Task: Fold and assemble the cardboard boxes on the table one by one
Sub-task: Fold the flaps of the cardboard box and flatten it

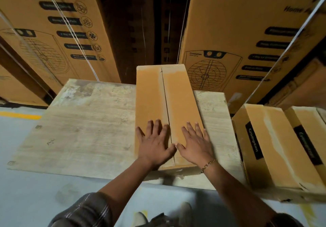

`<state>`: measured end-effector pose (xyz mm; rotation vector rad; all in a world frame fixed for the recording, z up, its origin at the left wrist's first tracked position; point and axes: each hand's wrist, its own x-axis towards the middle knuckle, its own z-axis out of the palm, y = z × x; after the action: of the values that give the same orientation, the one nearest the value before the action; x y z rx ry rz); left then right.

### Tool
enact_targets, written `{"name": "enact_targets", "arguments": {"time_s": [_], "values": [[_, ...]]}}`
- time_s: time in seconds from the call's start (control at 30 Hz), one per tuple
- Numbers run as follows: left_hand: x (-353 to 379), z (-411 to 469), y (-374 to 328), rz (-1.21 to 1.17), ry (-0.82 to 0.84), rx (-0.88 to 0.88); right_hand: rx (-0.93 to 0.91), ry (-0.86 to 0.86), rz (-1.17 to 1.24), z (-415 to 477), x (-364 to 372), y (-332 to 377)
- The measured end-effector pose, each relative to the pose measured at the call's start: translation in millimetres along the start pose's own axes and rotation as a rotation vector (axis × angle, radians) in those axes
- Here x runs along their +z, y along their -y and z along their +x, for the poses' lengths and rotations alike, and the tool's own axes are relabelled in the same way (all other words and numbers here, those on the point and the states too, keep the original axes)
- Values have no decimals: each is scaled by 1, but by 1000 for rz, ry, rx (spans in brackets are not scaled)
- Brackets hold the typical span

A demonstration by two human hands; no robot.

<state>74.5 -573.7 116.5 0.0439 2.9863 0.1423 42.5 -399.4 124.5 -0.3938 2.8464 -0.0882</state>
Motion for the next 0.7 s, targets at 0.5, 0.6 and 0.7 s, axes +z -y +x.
{"name": "enact_targets", "arguments": {"time_s": [0.5,0.6,0.7], "values": [[-82,-54,162,-467,-362,-76,163,33,-55,-1,-4,36],[-47,-56,187,-244,-17,-250,172,45,-60,3,-6,41],[-6,-46,165,-318,246,-296,165,74,-3,3,-24,45]]}}
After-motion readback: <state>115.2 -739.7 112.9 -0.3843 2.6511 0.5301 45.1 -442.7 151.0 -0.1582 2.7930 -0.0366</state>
